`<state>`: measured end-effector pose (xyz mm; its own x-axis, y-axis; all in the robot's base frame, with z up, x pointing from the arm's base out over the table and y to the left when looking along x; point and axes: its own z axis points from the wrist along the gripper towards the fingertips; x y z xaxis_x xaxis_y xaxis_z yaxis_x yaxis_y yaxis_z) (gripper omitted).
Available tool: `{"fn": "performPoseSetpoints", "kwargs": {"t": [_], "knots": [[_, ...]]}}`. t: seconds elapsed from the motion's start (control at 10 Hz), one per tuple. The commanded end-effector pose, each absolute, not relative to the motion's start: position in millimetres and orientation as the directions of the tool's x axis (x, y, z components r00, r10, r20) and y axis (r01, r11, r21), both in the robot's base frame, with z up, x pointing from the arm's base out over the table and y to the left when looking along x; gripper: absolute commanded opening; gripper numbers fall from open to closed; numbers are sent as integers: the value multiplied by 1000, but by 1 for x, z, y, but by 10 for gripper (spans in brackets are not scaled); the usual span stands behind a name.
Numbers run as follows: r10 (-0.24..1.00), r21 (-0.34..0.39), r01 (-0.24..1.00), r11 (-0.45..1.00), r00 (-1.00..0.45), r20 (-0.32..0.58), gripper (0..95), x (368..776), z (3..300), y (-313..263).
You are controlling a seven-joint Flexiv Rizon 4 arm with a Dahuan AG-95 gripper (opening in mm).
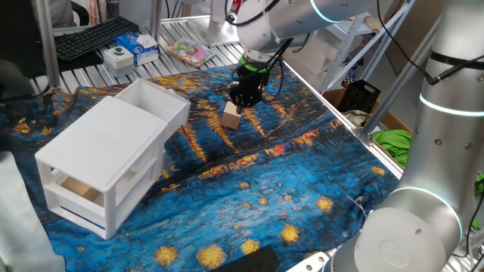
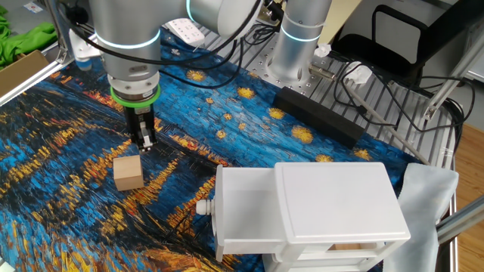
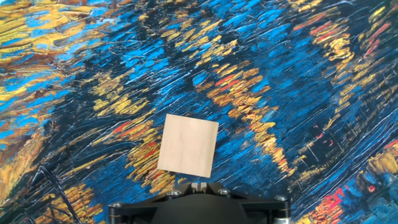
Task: Put things in the drawer
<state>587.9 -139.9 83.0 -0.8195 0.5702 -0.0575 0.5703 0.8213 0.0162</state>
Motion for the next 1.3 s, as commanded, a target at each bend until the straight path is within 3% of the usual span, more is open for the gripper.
{"fn": "performPoseSetpoints", "kwargs": {"t": [0.1, 1.3], "knots": [[573, 20, 573, 820, -818, -46, 0, 588, 83, -139], [630, 20, 630, 776, -774, -56, 0, 588, 83, -139]]}}
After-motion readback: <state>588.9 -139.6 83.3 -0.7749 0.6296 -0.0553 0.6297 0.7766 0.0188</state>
